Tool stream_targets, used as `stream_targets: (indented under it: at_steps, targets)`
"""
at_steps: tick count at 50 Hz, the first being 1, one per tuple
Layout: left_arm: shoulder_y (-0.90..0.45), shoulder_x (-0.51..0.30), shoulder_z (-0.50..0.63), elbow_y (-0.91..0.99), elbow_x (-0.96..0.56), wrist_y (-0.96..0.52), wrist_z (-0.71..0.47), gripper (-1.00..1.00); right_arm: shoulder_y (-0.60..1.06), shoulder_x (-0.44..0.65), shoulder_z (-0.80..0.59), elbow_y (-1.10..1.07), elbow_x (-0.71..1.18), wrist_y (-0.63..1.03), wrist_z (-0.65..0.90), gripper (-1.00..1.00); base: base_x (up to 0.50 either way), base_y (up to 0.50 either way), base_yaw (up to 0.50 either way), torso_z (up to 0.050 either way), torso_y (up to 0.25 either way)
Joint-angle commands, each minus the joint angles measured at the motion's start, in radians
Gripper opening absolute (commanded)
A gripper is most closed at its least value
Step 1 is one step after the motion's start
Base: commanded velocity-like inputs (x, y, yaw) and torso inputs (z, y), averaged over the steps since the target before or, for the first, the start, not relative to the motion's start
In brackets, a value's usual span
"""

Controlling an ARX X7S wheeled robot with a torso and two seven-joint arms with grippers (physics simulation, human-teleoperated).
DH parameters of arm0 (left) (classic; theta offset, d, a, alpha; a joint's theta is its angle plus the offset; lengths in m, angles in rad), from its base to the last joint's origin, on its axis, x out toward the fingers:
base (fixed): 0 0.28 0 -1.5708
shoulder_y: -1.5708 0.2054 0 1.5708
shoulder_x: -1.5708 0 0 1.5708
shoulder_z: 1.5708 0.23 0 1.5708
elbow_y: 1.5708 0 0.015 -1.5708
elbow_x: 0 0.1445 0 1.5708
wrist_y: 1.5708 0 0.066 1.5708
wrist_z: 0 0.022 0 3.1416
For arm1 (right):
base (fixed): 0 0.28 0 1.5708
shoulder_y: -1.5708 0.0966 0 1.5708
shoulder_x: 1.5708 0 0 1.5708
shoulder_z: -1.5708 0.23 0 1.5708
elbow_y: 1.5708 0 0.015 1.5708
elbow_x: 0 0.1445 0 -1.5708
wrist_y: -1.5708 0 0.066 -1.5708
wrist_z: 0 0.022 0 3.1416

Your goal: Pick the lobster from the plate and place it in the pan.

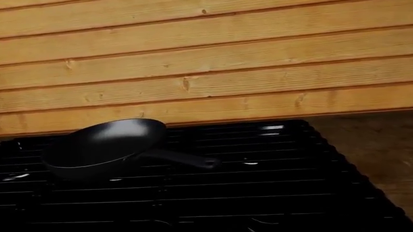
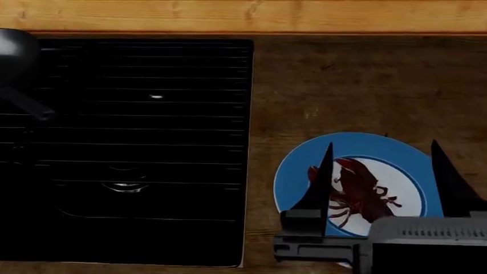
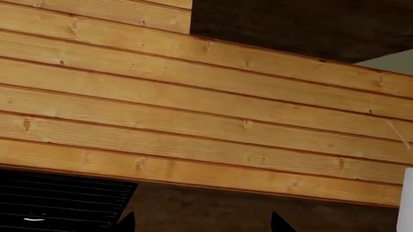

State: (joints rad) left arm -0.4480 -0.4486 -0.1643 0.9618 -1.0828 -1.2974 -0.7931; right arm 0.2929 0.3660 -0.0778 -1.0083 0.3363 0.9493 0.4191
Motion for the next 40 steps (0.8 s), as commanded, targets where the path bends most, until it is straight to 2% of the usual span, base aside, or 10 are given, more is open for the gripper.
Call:
stream_targets:
  at_steps: [1,18,28,31,40]
  targets:
    - [0.021,-0.006,-0.015,-0.014,0.009,0.079,0.019,1.00,0.027,-0.001,0.046,0.006,0.047,0.054,-0.019,1.00,0.00,0.00,0.00,0.000,0.000]
    - [0.033,-0.019,0.006,-0.028,0.029,0.107,0.022,1.00,0.101,0.037,0.073,0.022,0.123,0.126,-0.019,1.00,0.00,0.00,0.00,0.000,0.000]
    - [0.025,-0.020,0.018,-0.030,0.020,0.108,0.010,1.00,0.259,0.081,0.155,0.087,0.261,0.321,-0.095,1.00,0.00,0.00,0.00,0.000,0.000]
    - [0.028,-0.020,0.019,-0.030,0.019,0.112,0.009,1.00,0.319,0.074,0.235,0.142,0.339,0.413,-0.138,1.00,0.00,0.00,0.00,0.000,0.000]
    - [0.037,-0.027,0.024,-0.034,0.024,0.128,0.012,1.00,0.475,0.131,0.262,0.260,0.434,0.555,-0.211,1.00,0.00,0.00,0.00,0.000,0.000]
